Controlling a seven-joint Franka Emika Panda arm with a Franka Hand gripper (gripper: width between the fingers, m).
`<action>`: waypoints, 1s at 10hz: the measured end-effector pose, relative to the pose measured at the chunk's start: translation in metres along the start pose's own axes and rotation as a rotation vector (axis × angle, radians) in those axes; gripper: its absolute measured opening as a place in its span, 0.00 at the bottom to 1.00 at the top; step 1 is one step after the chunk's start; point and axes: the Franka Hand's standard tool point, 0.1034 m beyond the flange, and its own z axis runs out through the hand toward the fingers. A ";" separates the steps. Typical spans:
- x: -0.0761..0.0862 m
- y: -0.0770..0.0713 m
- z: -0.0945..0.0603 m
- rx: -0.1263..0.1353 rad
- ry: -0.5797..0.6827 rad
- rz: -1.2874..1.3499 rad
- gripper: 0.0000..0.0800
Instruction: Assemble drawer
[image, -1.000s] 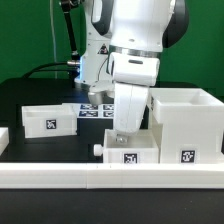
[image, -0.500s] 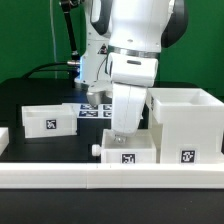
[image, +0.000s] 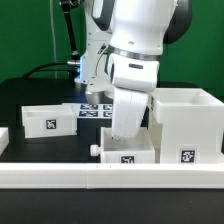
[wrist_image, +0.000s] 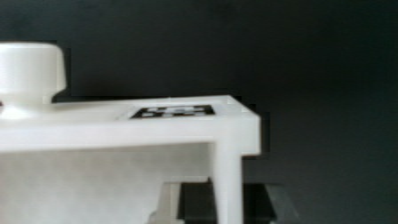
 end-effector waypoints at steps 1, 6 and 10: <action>0.000 0.000 0.000 0.001 0.000 0.000 0.05; 0.000 0.000 0.000 -0.001 0.003 -0.056 0.05; 0.003 0.003 -0.001 -0.010 0.007 -0.065 0.05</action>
Offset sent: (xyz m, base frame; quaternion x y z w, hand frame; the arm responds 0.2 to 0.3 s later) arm 0.0032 0.0067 0.0040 -0.0014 0.0290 0.0072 0.9996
